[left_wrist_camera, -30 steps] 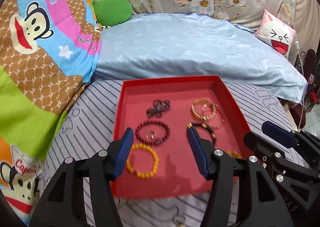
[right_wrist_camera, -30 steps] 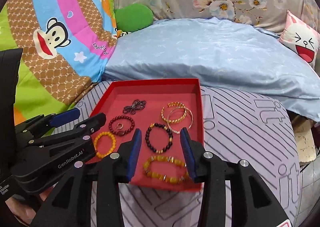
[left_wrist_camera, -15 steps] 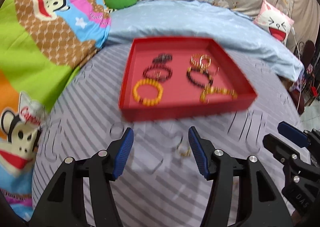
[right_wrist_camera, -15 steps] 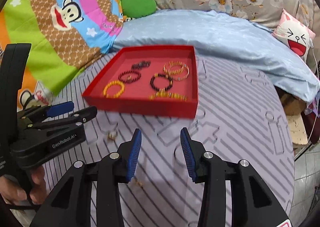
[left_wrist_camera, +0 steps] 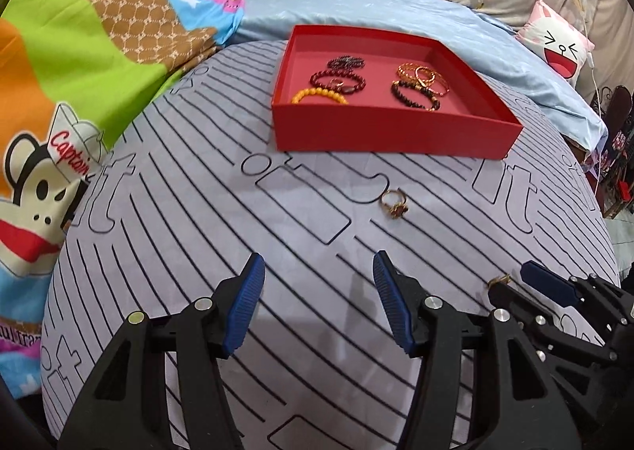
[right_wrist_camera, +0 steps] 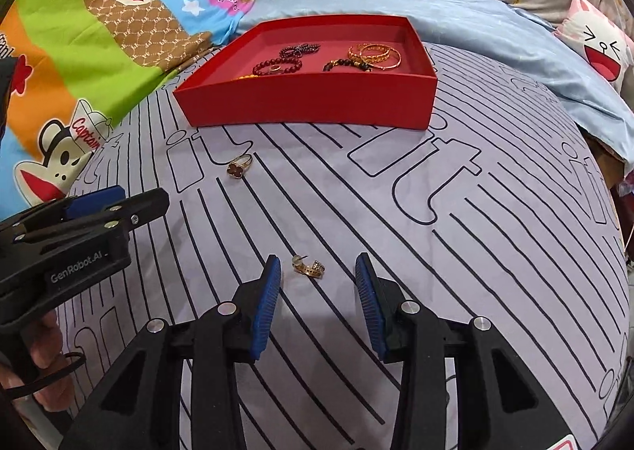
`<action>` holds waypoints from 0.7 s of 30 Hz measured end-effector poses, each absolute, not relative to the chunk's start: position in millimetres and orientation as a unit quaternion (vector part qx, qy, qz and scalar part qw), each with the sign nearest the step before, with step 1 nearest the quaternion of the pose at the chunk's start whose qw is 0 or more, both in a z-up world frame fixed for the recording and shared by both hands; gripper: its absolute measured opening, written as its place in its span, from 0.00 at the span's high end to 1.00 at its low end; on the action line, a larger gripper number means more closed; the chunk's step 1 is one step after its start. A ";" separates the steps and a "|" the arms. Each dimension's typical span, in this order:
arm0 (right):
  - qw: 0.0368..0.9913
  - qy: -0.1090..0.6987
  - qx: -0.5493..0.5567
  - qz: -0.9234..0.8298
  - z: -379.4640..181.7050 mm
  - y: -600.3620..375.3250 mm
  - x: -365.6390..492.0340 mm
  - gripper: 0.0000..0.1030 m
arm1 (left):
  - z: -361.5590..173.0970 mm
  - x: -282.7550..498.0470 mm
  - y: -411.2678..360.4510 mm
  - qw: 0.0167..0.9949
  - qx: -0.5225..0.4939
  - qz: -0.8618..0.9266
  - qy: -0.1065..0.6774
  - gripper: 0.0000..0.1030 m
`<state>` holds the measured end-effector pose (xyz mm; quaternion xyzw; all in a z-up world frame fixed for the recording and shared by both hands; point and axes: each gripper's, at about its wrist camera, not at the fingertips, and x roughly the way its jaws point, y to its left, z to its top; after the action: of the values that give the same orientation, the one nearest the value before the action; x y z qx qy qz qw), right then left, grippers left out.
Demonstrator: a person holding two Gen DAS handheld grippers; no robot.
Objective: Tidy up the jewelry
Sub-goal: 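Grasp the small gold stud earring with the right tool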
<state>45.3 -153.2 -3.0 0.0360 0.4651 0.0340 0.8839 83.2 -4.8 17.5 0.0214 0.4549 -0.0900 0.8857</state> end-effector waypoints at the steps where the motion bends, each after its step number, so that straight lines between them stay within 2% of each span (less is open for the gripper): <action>1: 0.884 0.466 0.037 0.033 -4.1 -152.8 46.0 0.65 | 16.8 82.8 -4.3 0.886 0.021 -0.089 0.455 0.48; 12: 0.884 0.466 0.018 0.032 -9.2 -146.6 50.3 0.85 | 13.4 84.0 -5.4 0.883 0.019 -0.092 0.459 0.48; 21: 0.885 0.463 0.029 0.035 -5.0 -149.8 48.5 0.85 | 13.2 88.3 -10.9 0.881 0.016 -0.100 0.461 0.48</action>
<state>48.5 -149.8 -5.0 0.0292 0.4628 0.0346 0.8853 88.3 -10.9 13.2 0.0156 0.4613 -0.1003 0.8814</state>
